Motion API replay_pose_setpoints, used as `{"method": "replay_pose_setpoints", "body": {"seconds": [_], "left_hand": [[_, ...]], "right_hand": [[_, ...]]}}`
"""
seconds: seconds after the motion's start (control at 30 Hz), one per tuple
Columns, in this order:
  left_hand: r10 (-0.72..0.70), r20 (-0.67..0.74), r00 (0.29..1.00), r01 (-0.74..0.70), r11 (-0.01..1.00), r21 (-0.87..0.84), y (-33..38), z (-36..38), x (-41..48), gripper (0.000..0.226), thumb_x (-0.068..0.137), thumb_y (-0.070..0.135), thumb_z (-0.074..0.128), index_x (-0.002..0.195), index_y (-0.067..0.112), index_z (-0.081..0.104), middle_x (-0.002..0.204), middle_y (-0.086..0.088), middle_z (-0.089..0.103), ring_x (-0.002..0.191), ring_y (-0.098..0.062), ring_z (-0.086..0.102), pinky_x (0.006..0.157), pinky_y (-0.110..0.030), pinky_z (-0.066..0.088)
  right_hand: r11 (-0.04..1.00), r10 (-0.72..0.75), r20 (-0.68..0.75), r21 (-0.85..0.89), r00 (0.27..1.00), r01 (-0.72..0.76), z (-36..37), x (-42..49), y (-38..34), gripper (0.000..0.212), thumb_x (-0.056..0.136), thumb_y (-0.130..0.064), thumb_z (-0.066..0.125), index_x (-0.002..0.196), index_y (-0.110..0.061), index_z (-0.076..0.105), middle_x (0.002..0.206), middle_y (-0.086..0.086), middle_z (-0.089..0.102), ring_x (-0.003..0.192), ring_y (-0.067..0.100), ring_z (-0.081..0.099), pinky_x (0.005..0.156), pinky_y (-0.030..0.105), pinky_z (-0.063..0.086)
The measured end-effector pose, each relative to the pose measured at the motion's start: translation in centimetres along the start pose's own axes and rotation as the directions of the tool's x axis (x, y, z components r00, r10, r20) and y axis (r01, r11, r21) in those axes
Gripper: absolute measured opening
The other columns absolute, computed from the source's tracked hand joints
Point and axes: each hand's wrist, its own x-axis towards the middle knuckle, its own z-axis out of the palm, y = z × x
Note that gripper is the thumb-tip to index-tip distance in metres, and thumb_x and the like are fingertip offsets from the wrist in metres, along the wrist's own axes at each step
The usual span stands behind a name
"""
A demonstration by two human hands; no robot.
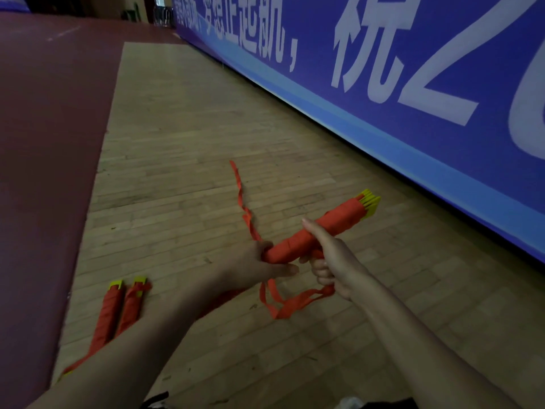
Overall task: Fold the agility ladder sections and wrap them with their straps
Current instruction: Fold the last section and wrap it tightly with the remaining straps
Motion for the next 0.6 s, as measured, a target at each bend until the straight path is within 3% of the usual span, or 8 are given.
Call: {"method": "replay_pose_setpoints", "body": {"seconds": [0.07,0.13,0.27,0.4,0.5,0.6], "left_hand": [[-0.050,0.295,0.954,0.154,0.928,-0.340,-0.4,-0.6,-0.6,0.055,0.072,0.062,0.071,0.104,0.018,0.063,0.080,-0.006,0.067,0.070,-0.025,0.067,0.068,-0.036,0.055],[-0.027,0.392,0.920,0.226,0.852,-0.473,-0.4,-1.0,-1.0,0.062,0.070,0.066,0.066,0.097,0.010,0.063,0.071,-0.005,0.062,0.058,-0.019,0.059,0.056,-0.029,0.051],[0.000,0.405,0.914,0.242,0.802,-0.546,-0.3,-1.4,-0.9,0.053,0.072,0.062,0.055,0.085,0.011,0.057,0.060,-0.002,0.051,0.046,-0.012,0.045,0.045,-0.022,0.037],[0.008,0.408,0.913,0.229,0.818,-0.528,-1.2,-2.1,-0.6,0.074,0.058,0.081,0.066,0.083,0.012,0.055,0.062,-0.002,0.047,0.049,-0.012,0.041,0.047,-0.021,0.036],[0.043,0.424,0.905,0.230,0.789,-0.570,-1.5,-2.8,0.0,0.085,0.050,0.078,0.073,0.095,0.008,0.056,0.067,-0.006,0.049,0.052,-0.016,0.043,0.049,-0.022,0.039],[0.049,0.425,0.904,0.227,0.786,-0.575,-1.6,-2.6,0.1,0.086,0.050,0.076,0.075,0.097,0.007,0.056,0.068,-0.007,0.049,0.052,-0.017,0.043,0.049,-0.023,0.039]], "right_hand": [[1.000,-0.024,0.025,-0.011,0.999,0.024,-0.1,0.0,-0.1,0.067,0.076,-0.071,0.055,0.062,-0.006,0.057,0.042,-0.004,0.022,0.035,0.009,0.017,0.041,0.020,0.011],[0.999,-0.047,0.068,-0.005,0.997,0.047,-0.4,0.0,-0.2,0.068,0.075,-0.072,0.054,0.061,-0.005,0.057,0.041,-0.003,0.021,0.035,0.009,0.017,0.040,0.020,0.011],[0.990,-0.136,0.234,0.002,0.963,0.140,-1.6,0.2,-0.6,0.067,0.071,-0.072,0.052,0.072,-0.005,0.061,0.045,0.000,0.030,0.036,0.009,0.021,0.042,0.023,0.013],[0.986,-0.167,0.379,0.064,0.910,0.154,-2.5,-0.2,-0.5,0.037,0.086,-0.038,0.051,0.088,-0.001,0.056,0.055,0.008,0.054,0.037,0.009,0.032,0.044,0.024,0.025],[0.975,-0.197,0.348,-0.029,0.917,0.220,-2.6,-0.2,-0.4,0.025,0.092,-0.011,0.040,0.084,0.002,0.060,0.051,0.008,0.060,0.038,0.014,0.040,0.049,0.029,0.031],[0.956,-0.208,0.227,-0.156,0.951,0.247,-2.5,0.2,-0.3,0.034,0.095,-0.016,0.042,0.085,0.001,0.069,0.052,0.011,0.061,0.038,0.017,0.046,0.048,0.028,0.036]]}}
